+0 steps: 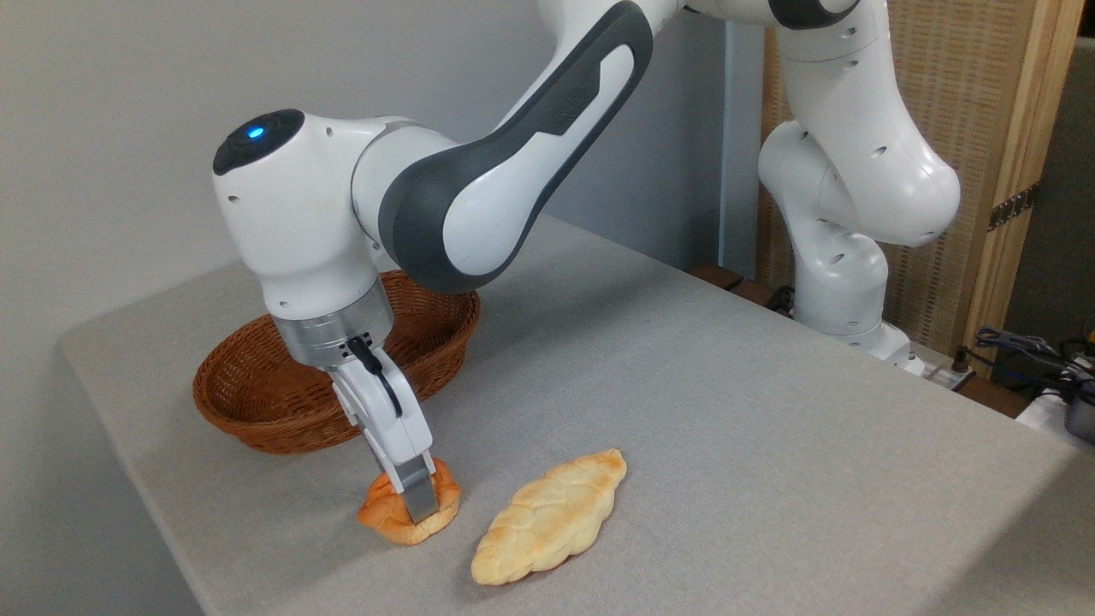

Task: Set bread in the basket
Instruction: 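Lift the orange bun and lower it into the wicker basket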

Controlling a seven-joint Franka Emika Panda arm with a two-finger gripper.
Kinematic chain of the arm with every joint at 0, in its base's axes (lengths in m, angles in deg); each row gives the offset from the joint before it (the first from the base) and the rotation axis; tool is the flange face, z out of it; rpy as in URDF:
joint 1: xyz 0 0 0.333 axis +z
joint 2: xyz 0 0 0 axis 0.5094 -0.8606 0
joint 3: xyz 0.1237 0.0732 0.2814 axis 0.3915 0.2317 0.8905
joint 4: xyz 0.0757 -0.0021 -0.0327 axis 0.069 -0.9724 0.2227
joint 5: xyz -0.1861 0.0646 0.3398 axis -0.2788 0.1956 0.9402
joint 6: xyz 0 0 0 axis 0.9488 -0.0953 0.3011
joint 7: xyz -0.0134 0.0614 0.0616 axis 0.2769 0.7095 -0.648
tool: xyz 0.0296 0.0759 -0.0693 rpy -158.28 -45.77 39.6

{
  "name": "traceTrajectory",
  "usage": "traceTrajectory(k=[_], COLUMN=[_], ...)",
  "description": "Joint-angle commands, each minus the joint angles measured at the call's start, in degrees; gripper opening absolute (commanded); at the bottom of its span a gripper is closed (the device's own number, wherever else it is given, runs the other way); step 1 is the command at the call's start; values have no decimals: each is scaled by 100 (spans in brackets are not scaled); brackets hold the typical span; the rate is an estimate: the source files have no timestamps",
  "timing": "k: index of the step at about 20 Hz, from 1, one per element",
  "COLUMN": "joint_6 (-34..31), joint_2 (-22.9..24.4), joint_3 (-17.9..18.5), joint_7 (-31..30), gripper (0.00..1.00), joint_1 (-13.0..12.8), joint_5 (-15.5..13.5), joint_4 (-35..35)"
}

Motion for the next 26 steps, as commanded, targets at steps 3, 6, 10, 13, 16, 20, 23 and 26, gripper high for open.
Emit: traceTrajectory(k=[3, 6, 10, 13, 16, 20, 23, 26], joint_6=[44, 70, 79, 166, 693, 773, 773, 773], joint_2=[198, 304, 304, 304, 216, 128, 110, 75], joint_3=[15, -90, -442, -775, -1249, -1444, -1453, -1453], joint_7=[27, 18, -349, -841, -1702, -1757, -1713, -1713], gripper=[39, 41, 48, 56, 100, 100, 100, 100], joint_1=[-37, -63, -72, -72, -90, -90, -99, -99], joint_5=[0, -131, -684, -931, -862, -677, -668, -668], joint_4=[91, 284, 644, 821, 804, 786, 786, 768])
